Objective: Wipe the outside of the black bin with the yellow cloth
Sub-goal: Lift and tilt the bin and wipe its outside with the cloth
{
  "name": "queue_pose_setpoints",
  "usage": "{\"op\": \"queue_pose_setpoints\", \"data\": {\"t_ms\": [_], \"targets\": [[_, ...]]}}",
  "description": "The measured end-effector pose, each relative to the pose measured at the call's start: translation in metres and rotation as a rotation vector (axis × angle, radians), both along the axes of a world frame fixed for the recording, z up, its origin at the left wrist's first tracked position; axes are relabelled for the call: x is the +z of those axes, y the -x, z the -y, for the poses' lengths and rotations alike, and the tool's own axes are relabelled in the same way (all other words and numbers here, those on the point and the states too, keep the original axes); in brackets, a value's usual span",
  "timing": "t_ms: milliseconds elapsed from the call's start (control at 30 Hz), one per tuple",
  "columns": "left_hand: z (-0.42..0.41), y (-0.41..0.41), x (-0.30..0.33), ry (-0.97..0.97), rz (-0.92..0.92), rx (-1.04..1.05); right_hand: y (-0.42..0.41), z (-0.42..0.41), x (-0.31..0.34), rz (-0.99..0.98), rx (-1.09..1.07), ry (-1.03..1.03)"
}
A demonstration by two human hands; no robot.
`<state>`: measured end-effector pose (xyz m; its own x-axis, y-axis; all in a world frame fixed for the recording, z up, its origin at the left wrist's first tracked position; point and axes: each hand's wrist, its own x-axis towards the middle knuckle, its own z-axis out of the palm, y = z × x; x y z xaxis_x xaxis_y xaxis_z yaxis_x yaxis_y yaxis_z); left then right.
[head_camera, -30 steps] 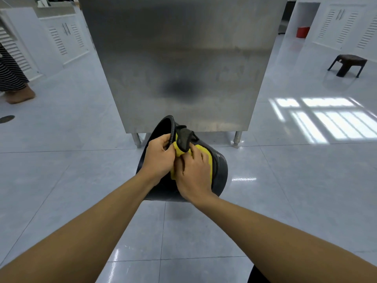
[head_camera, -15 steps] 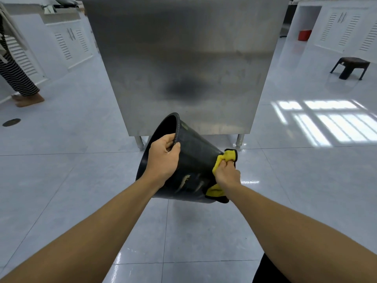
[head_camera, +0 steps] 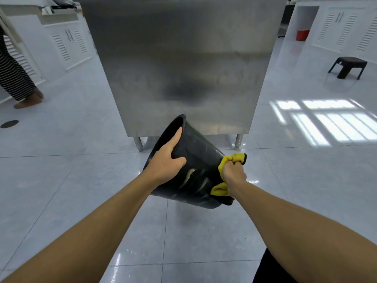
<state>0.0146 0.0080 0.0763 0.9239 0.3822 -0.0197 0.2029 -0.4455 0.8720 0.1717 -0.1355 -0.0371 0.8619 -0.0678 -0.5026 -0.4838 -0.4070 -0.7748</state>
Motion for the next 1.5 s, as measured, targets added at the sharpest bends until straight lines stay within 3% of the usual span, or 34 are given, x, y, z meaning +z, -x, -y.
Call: {"op": "queue_pose_setpoints", "data": {"t_ms": [200,433,600,900,1067,1233,1367,1500], "targets": [[0.003,0.0,-0.001,0.035,-0.005,0.003,-0.019,-0.006,-0.029,0.102,0.01,0.102],[-0.001,0.0,-0.001,0.093,0.054,0.047,-0.009,-0.004,-0.011,0.123,0.002,0.118],[0.001,-0.004,0.003,-0.069,0.08,0.003,-0.005,-0.007,-0.003,0.139,-0.038,0.102],[0.008,-0.006,-0.013,-0.226,0.212,0.238,0.03,-0.009,0.035,0.289,0.145,0.246],[0.017,-0.009,-0.016,-0.29,0.303,0.236,0.069,-0.032,0.046,0.485,0.242,0.121],[0.019,-0.011,-0.02,-0.216,0.326,0.319,0.133,-0.053,0.052,0.697,0.329,-0.21],[0.013,-0.011,-0.021,-0.172,0.309,0.359,0.14,-0.059,0.032,0.989,0.411,-0.03],[0.013,-0.012,-0.017,-0.154,0.321,0.396,0.123,-0.055,0.028,1.068,0.425,0.145]]}}
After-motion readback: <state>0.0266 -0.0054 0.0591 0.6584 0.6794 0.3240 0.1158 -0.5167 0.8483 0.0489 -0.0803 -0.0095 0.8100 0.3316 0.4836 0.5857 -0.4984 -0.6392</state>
